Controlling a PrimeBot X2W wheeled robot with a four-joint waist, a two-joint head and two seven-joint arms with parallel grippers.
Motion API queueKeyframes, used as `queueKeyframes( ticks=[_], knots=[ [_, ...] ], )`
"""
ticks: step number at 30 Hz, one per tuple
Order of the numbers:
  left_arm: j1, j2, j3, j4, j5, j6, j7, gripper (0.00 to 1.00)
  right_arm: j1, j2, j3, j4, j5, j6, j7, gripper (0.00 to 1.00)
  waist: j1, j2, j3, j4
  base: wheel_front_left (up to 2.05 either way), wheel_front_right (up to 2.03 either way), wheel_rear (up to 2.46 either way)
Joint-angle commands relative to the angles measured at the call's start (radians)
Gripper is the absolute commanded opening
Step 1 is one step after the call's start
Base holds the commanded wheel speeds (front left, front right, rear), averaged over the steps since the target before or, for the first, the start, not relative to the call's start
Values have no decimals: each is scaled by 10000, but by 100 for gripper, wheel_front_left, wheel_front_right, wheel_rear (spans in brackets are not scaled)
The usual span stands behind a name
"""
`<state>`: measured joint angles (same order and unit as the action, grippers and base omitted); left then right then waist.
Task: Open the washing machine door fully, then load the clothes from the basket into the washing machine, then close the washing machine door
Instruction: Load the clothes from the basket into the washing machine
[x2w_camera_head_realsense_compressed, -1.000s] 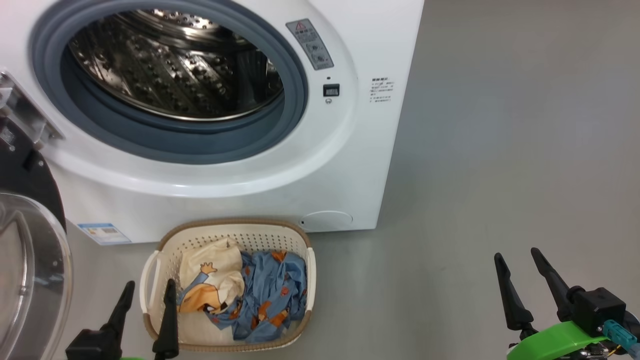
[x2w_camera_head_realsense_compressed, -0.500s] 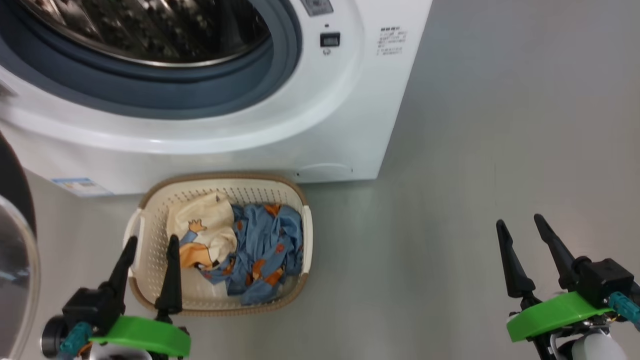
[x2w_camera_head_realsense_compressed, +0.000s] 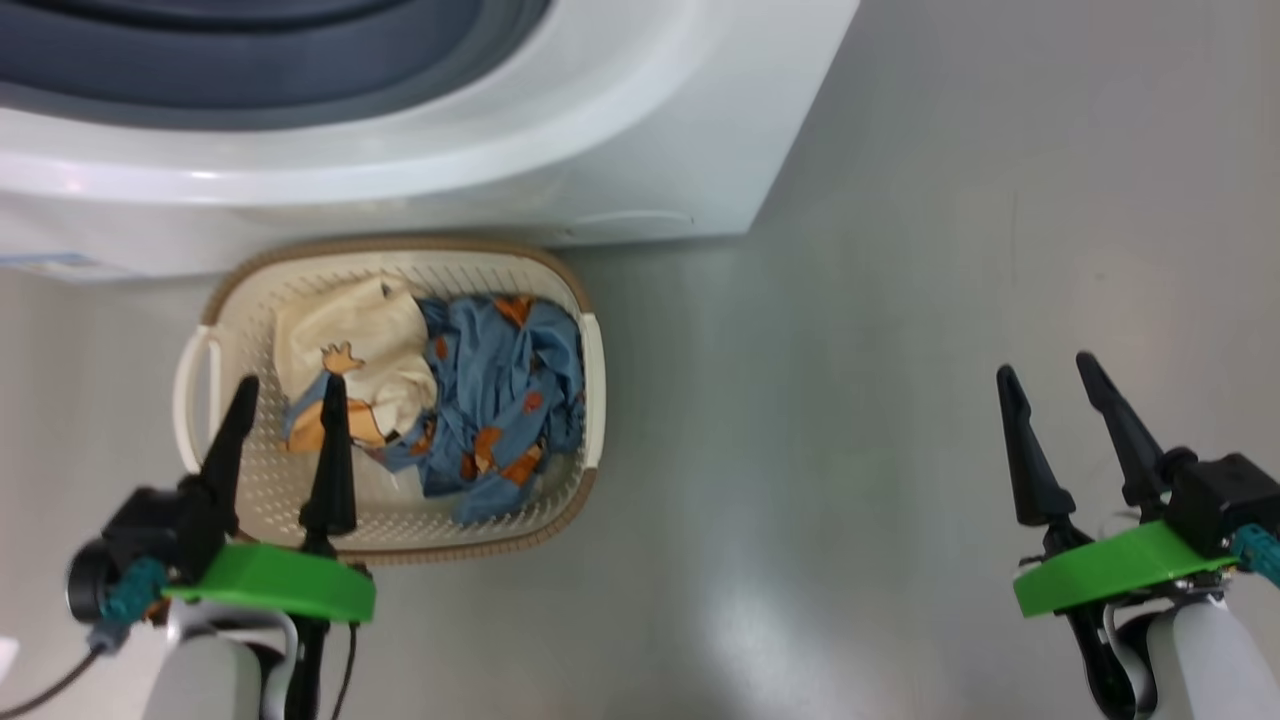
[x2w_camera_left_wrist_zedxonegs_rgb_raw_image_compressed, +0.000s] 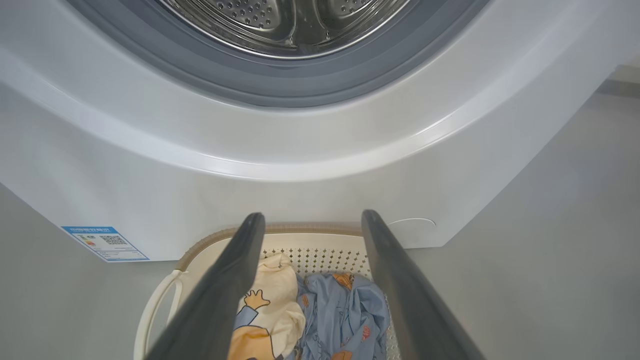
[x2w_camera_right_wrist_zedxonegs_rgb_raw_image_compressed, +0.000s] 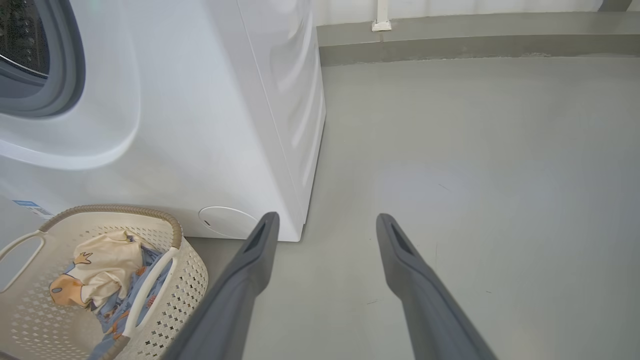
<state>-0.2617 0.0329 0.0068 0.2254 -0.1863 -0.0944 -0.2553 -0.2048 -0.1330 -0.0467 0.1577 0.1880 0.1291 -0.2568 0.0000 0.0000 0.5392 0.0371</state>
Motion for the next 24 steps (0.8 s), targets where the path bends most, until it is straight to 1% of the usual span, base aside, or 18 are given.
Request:
queueKeyframes(
  ticks=[1, 9, 15, 24],
  knots=[
    [-297, 176, 378, -86, 150, -66, -65, 100, -82, -77, 280, -280, 93, 16, -49, 100, 0, 0, 631, -175, 0, 0, 0],
    [-1100, 187, 590, 308, 296, -183, -65, 100, -357, -22, 457, -354, 117, 16, -49, 100, 0, 0, 1378, -317, 0, 0, 0],
    [-1721, 264, 847, 1034, 253, -251, -65, 100, -559, 7, 564, -427, 108, 16, -49, 100, 0, 0, 2053, -466, 0, 0, 0],
    [-3296, 971, 742, 3010, 334, -327, -65, 100, -850, 41, 655, -616, 84, 16, -49, 100, 0, 0, 2996, -708, 0, 0, 0]
  ],
)
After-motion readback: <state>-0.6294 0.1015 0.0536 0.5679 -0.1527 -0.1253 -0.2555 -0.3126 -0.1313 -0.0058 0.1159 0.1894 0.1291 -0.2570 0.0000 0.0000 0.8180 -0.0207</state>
